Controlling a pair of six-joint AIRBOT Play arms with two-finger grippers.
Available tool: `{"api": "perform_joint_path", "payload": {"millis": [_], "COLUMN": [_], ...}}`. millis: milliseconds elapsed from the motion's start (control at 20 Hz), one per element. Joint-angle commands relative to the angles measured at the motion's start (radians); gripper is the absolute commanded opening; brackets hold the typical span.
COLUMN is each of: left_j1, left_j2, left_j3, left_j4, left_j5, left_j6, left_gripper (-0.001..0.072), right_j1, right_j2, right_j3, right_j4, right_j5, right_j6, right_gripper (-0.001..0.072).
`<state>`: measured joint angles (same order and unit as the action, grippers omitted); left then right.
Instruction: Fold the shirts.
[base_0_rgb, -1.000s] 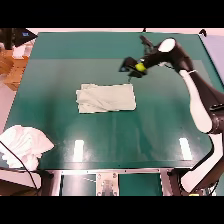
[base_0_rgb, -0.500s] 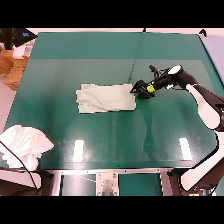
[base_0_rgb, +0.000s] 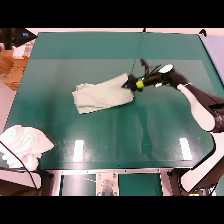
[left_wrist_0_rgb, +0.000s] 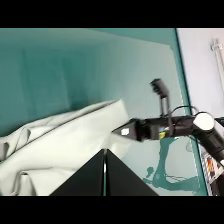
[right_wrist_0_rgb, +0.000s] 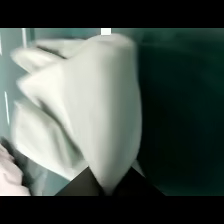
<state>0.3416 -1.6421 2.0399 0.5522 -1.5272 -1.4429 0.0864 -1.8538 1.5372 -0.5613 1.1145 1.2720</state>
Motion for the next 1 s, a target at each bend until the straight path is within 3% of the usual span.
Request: {"api": "perform_joint_path", "payload": {"millis": [0,250,450,800,950], "left_j1": [0.0,0.0,0.0,0.0,0.0], "left_j2": [0.001,0.001,0.0,0.0,0.0], "left_j3": [0.0,0.0,0.0,0.0,0.0], "left_j4": [0.0,0.0,0.0,0.0,0.0], "left_j5": [-0.002,0.002,0.009,0.011,0.013], "left_j6": [-0.001,0.001,0.0,0.004,0.004], "left_gripper": [0.0028,0.0028,0.0028,0.0028,0.0028], "right_j1": [-0.121,-0.518,-0.863,-1.436,-1.521], "right_j2": [0.106,0.261,0.362,0.552,0.569], "right_j3": [0.076,0.049,-0.091,-0.531,-0.703], "right_j4": [-0.047,-0.278,-0.428,-0.521,-0.521], "right_j5": [-0.007,0.039,0.042,-0.009,-0.035], "right_j6": [0.037,0.175,0.237,0.226,0.154], "right_gripper": [0.0012,0.0011,0.001,0.0011,0.001]}}
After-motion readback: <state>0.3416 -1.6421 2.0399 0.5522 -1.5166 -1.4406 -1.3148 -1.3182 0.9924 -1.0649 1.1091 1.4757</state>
